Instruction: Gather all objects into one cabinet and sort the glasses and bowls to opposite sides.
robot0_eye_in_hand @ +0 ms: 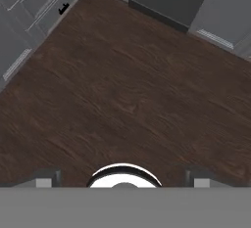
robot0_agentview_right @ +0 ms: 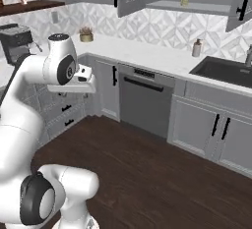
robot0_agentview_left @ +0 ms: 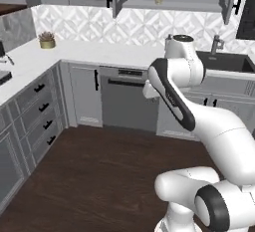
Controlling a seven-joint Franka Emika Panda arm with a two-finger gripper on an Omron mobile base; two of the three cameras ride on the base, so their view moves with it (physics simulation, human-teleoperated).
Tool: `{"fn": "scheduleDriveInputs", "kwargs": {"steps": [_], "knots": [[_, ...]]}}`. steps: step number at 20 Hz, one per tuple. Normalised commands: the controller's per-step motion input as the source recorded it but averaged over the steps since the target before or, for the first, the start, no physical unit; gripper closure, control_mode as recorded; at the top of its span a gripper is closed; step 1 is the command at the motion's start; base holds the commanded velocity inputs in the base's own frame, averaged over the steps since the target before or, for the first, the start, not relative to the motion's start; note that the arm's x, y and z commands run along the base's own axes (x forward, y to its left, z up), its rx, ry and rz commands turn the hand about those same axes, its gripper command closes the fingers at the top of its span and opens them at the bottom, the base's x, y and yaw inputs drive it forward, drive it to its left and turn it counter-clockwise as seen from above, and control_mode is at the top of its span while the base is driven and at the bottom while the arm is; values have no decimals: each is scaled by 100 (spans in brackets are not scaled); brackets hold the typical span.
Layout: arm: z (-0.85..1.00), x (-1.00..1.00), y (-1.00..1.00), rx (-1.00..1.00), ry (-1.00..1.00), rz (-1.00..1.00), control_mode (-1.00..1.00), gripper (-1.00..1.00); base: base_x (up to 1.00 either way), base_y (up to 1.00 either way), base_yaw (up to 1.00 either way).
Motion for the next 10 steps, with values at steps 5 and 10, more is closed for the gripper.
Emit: {"fn": "scheduleDriveInputs", "kwargs": {"steps": [5, 10], "knots": [[0, 0, 0, 0, 0, 0, 100, -100, 53, -80, -36], [0, 0, 0, 0, 0, 0, 100, -100, 100, 1, -13]]}}
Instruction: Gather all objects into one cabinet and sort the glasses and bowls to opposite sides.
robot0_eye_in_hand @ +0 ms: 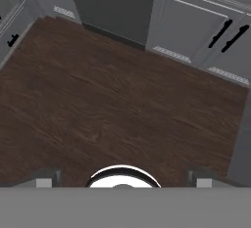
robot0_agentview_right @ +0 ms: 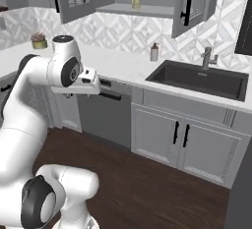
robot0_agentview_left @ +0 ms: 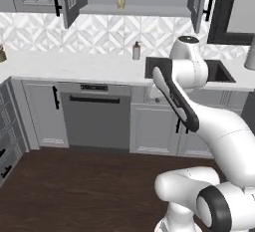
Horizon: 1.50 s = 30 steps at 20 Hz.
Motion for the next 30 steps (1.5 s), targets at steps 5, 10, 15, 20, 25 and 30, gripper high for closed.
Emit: {"fn": "scheduleDriveInputs", "kwargs": {"steps": [5, 10, 15, 20, 25, 30], "knots": [[0, 0, 0, 0, 0, 0, 100, -100, 90, 17, -14], [0, 0, 0, 0, 0, 0, 100, -100, 82, 19, -26], [0, 0, 0, 0, 0, 0, 100, -100, 66, 15, -35], [0, 0, 0, 0, 0, 0, 100, -100, 32, 32, -33], [0, 0, 0, 0, 0, 0, 100, -100, 15, 68, -23], [0, 0, 0, 0, 0, 0, 100, -100, 9, 73, -13]]}}
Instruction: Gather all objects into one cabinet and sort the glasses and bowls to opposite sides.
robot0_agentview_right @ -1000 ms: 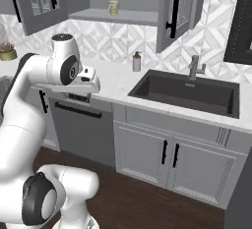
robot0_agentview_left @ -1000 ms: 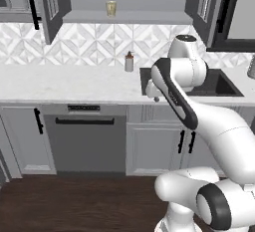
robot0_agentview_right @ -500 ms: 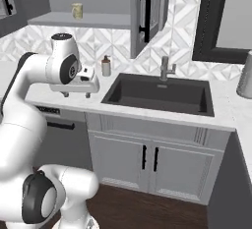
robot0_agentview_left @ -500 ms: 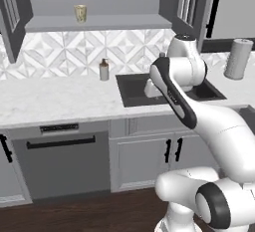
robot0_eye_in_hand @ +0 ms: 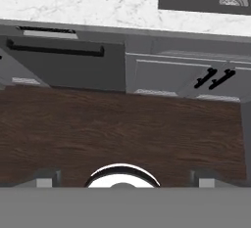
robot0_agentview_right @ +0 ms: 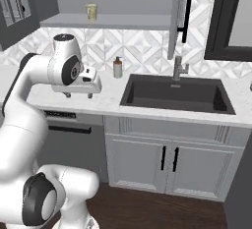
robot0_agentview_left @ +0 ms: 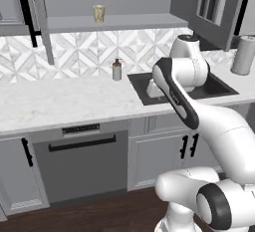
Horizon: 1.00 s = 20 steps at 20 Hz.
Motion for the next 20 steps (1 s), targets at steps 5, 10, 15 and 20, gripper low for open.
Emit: {"fn": "scheduleDriveInputs", "kwargs": {"steps": [5, 10, 15, 20], "knots": [[0, 0, 0, 0, 0, 0, 100, -100, 59, 35, -8], [0, 0, 0, 0, 0, 0, 100, -100, 100, 0, -10], [0, 0, 0, 0, 0, 0, 100, -100, 95, 13, -9], [0, 0, 0, 0, 0, 0, 100, -100, 49, 55, -7]]}}
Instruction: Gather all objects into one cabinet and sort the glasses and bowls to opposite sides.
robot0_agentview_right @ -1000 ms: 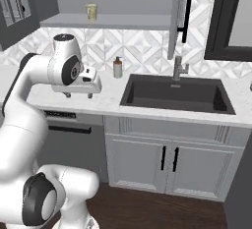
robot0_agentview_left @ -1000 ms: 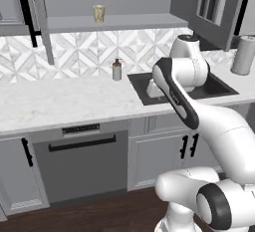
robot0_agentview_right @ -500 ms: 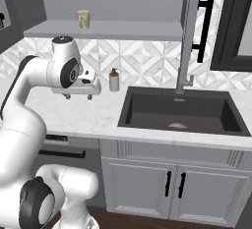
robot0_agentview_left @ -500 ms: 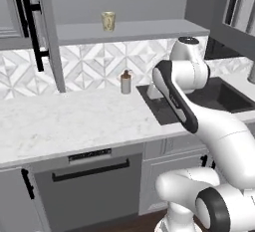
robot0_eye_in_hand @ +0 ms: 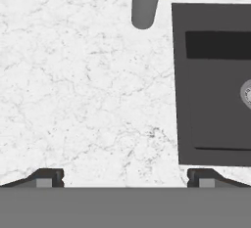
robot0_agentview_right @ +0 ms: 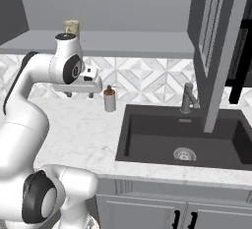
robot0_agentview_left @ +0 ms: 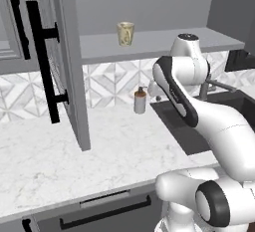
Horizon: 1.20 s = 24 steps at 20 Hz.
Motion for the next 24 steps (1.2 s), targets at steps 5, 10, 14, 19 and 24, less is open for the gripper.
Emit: {"fn": "scheduleDriveInputs", "kwargs": {"steps": [5, 10, 14, 19, 24], "knots": [[0, 0, 0, 0, 0, 0, 100, -100, 10, 68, -6], [0, 0, 0, 0, 0, 0, 100, -100, 2, 19, -1], [0, 0, 0, 0, 0, 0, 100, -100, 0, 0, 0], [0, 0, 0, 0, 0, 0, 100, -100, 0, 0, 0], [0, 0, 0, 0, 0, 0, 100, -100, 3, 0, 0]]}}
